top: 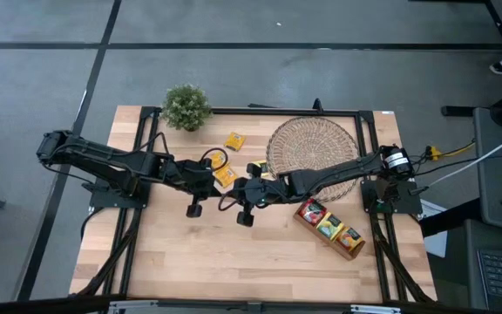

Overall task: Pick & Place Tea
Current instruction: Put the orange tea bag into the right slot of the wooden organizer, then put the bottom orange tea bag into the right slot of the wooden organizer

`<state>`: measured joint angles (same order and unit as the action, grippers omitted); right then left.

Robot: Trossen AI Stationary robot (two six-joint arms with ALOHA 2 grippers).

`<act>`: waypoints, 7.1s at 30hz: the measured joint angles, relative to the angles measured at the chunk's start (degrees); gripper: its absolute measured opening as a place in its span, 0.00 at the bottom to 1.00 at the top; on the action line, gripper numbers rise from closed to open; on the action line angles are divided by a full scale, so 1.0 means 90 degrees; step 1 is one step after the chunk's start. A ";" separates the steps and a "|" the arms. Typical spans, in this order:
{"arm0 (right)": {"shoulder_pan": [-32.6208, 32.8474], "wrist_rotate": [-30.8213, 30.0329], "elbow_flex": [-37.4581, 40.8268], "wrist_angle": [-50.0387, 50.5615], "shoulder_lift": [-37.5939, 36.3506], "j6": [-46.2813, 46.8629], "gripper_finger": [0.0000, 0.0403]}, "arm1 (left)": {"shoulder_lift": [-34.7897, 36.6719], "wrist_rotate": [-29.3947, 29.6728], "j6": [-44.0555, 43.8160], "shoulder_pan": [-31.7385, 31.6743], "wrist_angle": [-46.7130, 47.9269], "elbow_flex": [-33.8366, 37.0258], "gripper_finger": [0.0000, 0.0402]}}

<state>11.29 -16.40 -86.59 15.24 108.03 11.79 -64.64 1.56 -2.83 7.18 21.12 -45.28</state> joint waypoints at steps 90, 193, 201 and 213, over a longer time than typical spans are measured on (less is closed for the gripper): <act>0.5572 -0.0176 0.1427 0.8303 -0.0868 1.3368 0.02 | -0.0002 0.0712 0.0070 -0.0002 -0.1547 0.0005 0.02; -0.0355 0.1062 0.3541 -0.1868 -0.1287 0.2672 0.29 | -0.3632 0.0582 0.0232 -0.0410 -0.0567 -0.0021 0.01; -0.0339 0.1175 0.3541 -0.1890 -0.1287 0.3005 0.29 | -0.3290 -0.0987 0.0953 0.0418 -0.0501 0.0026 0.01; -0.0009 0.1185 0.3536 -0.3512 -0.1089 0.3105 0.29 | -0.1737 0.1311 0.0093 0.1750 -0.0645 0.0021 0.01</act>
<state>11.21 -5.74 -54.76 -16.36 98.22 39.73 -80.27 13.37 -1.99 22.93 15.32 -45.09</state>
